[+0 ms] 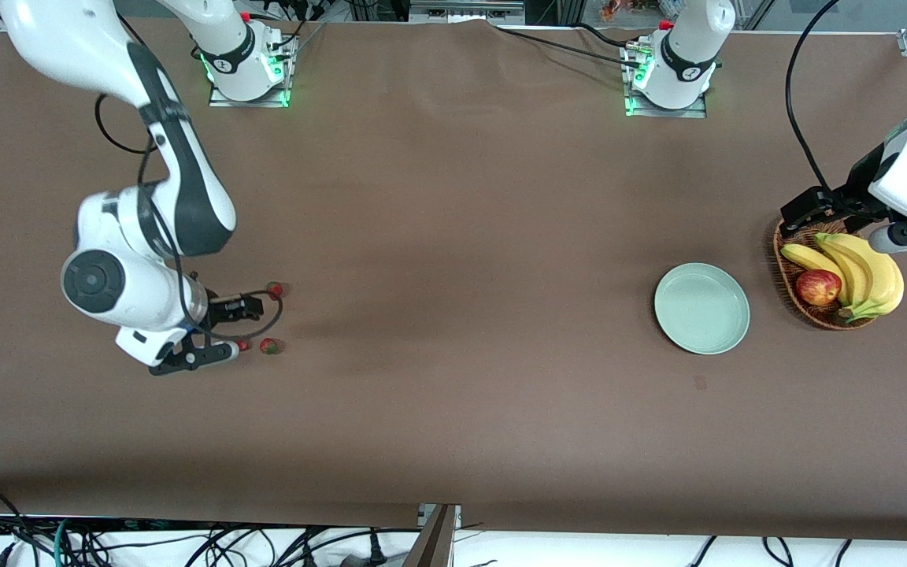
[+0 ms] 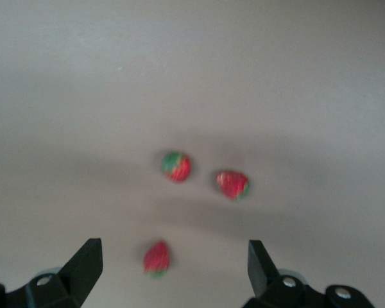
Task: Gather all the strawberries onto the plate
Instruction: 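Reach down and grasp a strawberry with the right gripper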
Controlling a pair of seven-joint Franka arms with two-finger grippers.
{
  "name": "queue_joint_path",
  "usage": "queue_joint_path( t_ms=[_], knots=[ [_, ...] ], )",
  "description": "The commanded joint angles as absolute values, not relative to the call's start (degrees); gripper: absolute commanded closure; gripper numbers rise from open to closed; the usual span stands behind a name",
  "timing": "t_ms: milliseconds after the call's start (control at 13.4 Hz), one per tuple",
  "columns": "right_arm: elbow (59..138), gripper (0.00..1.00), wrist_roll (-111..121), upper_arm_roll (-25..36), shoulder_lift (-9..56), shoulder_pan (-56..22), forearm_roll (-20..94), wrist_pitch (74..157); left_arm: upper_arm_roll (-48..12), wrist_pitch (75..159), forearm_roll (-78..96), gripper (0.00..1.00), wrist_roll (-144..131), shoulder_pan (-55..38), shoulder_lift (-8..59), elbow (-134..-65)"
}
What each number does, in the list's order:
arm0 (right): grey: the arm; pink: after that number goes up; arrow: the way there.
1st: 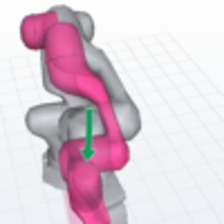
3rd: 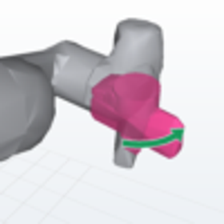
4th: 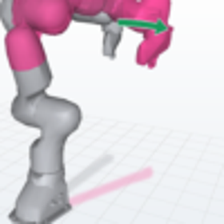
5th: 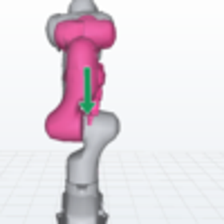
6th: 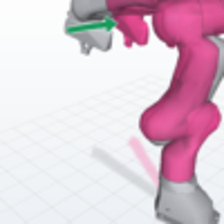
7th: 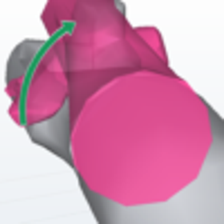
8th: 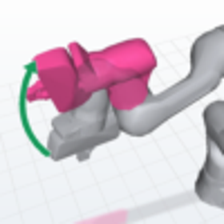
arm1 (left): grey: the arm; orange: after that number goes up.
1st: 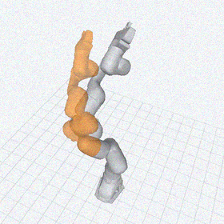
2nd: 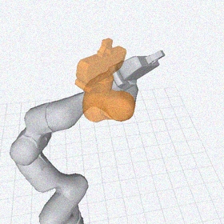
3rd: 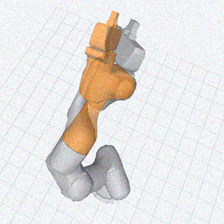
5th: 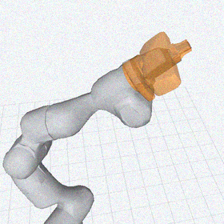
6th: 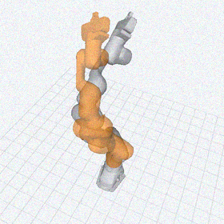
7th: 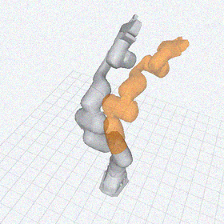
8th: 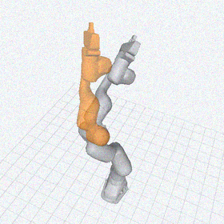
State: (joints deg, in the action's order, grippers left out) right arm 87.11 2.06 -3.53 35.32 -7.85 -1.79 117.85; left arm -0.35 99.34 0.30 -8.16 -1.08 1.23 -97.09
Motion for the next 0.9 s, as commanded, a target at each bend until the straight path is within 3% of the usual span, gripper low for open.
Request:
queue_joint_path(
  t_ms=[0, 224, 822],
  knots=[
    [86.57, 0.00, 2.20, -3.78, 38.92, -7.73, -1.14, 123.46, -1.05, 98.17, -0.53, 0.00, -8.61, -0.97, 1.76, -95.54],
    [86.57, 0.00, 2.20, -3.78, 42.79, -8.35, -1.32, 130.32, -1.05, 98.17, -0.53, 0.00, -8.61, -1.14, 1.76, -95.54],
    [87.89, 0.00, 2.29, -3.78, 44.65, -9.23, -1.32, 131.66, -1.05, 98.17, -0.53, 0.00, -8.61, -1.14, 1.84, -95.45]
  ],
)
